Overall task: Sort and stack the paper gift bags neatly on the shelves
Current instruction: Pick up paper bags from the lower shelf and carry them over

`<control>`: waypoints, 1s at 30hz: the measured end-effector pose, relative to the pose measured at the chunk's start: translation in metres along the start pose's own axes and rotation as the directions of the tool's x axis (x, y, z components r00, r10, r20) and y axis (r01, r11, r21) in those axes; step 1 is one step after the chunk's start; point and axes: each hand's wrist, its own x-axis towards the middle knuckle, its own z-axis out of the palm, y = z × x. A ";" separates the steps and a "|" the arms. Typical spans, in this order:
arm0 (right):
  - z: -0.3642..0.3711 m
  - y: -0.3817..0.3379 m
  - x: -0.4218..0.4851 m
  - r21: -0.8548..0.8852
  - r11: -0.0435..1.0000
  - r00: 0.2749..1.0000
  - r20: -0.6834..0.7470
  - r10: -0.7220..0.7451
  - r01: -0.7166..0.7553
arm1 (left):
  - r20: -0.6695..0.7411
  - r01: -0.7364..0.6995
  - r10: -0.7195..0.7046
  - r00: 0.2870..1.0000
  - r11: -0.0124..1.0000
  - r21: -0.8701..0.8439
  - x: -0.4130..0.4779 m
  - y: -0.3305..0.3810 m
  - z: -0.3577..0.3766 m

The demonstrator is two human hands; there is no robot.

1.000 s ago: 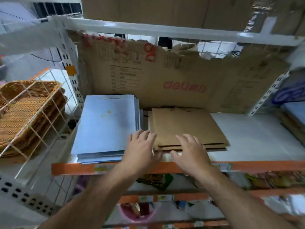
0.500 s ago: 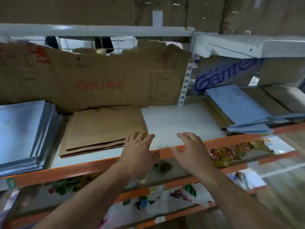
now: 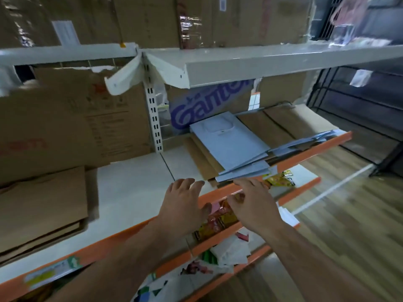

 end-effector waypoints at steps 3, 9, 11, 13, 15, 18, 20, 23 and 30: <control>-0.008 0.024 0.022 -0.015 0.999 0.999 0.005 0.053 -0.053 | 0.017 -0.042 0.043 0.999 0.999 -0.027 0.037 0.016 0.005; -0.030 0.060 0.083 -0.014 0.991 0.991 -0.036 0.132 -0.132 | -0.014 -0.139 0.138 0.990 0.990 -0.037 0.126 0.033 0.017; -0.034 0.067 0.102 -0.009 0.988 0.987 -0.048 0.156 -0.156 | 0.018 -0.146 0.147 0.989 0.989 -0.022 0.148 0.038 0.017; -0.034 0.072 0.116 -0.014 0.984 0.983 -0.059 0.175 -0.176 | 0.054 -0.144 0.144 0.988 0.990 -0.003 0.165 0.040 0.019; -0.032 0.079 0.129 -0.018 0.982 0.980 -0.063 0.189 -0.190 | 0.056 -0.156 0.155 0.986 0.988 0.019 0.180 0.040 0.023; -0.032 0.093 0.150 0.004 0.983 0.982 -0.048 0.183 -0.183 | 0.069 -0.138 0.137 0.988 0.990 0.018 0.196 0.041 0.028; -0.032 0.106 0.167 0.012 0.986 0.985 -0.045 0.166 -0.166 | 0.087 -0.110 0.106 0.991 0.993 0.042 0.206 0.044 0.032; -0.031 0.127 0.196 -0.023 0.991 0.991 -0.024 0.128 -0.129 | 0.062 -0.041 0.039 0.997 0.998 0.039 0.218 0.048 0.038; -0.037 0.152 0.245 0.082 0.996 0.991 0.129 0.036 -0.047 | 0.009 0.183 -0.182 0.983 0.983 -0.026 0.228 0.069 0.044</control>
